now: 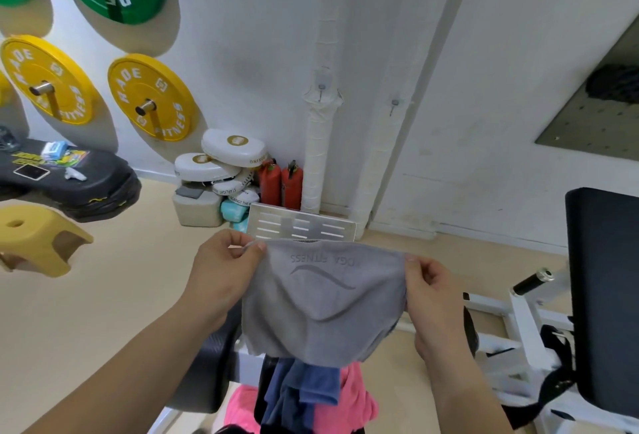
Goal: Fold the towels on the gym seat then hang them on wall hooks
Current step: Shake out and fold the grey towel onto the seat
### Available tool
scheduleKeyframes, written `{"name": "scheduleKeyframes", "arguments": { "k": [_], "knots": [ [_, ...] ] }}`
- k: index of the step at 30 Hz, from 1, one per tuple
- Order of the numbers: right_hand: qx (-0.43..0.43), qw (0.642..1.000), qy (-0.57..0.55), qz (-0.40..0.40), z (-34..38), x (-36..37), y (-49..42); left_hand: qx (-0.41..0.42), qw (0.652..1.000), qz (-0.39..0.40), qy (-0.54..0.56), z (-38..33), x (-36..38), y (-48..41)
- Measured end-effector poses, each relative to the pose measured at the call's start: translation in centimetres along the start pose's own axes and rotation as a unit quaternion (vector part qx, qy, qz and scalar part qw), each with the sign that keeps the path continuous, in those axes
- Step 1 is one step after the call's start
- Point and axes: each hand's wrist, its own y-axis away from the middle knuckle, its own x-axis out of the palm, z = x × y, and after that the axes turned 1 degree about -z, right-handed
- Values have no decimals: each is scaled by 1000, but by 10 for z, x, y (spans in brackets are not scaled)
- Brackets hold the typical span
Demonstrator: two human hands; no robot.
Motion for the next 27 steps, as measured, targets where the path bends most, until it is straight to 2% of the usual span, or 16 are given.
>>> {"name": "scheduleKeyframes", "arguments": {
  "k": [4,10,15,20,24,27],
  "knots": [
    [13,999,-4,48,1,13,20,-2,1000,23,9,-2,12,18],
    [-73,981,30,175,22,40,62,10,989,147,20,-10,32,53],
    [-100,980,51,161,25,41,69,17,981,189,43,-16,32,62],
    [-109,975,43,187,31,41,74,37,985,164,48,-14,31,61],
    [-68,970,23,231,35,39,73,52,974,212,67,-10,31,62],
    [-34,966,7,254,37,32,67,70,968,239,41,-7,28,63]
  ]
}}
